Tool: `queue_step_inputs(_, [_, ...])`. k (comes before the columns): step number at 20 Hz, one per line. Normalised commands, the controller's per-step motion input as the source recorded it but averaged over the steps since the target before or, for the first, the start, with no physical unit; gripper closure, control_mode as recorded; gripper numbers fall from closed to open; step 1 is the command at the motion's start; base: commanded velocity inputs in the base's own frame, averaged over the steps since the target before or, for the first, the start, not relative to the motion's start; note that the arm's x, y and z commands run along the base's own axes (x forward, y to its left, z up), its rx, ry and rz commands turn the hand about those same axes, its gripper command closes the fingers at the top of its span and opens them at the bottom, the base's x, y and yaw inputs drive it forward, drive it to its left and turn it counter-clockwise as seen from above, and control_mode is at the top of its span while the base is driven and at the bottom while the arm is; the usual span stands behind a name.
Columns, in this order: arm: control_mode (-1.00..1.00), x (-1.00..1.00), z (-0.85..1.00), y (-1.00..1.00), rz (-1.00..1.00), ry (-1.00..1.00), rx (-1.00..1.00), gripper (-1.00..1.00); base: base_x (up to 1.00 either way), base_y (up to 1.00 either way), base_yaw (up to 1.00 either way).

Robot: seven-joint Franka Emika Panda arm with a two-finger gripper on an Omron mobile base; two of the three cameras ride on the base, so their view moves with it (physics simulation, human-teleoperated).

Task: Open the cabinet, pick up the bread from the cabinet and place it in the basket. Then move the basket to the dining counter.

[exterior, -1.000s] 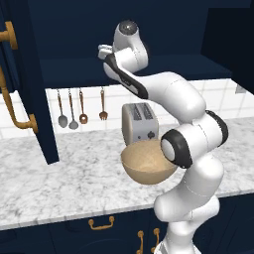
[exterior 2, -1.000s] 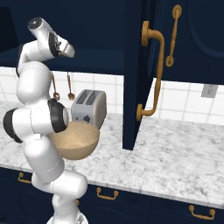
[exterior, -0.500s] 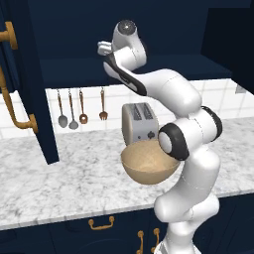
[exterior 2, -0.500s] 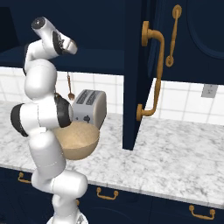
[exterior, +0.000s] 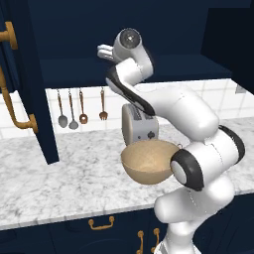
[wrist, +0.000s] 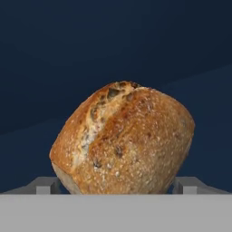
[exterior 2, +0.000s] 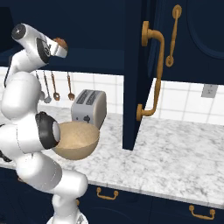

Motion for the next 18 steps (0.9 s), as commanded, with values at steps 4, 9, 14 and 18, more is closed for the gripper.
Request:
queue_step_inputs(4, [-1.0, -1.0, 0.01, -0.35, 0.04, 0.0, 0.0, 1.0, 0.0, 0.0, 0.0])
queue_step_inputs(9, [-1.0, -1.0, 0.12, -0.38, 0.04, 0.0, 0.0, 1.0, 0.0, 0.0, 0.0])
queue_step_inputs(14, [-1.0, -1.0, 0.32, -0.27, 0.05, 0.02, 0.0, 1.0, 0.0, 0.0, 0.0])
queue_step_inputs(18, [-1.0, -1.0, 0.26, -0.19, 0.09, 0.18, -0.04, 1.0, 0.0, 0.0, 0.0])
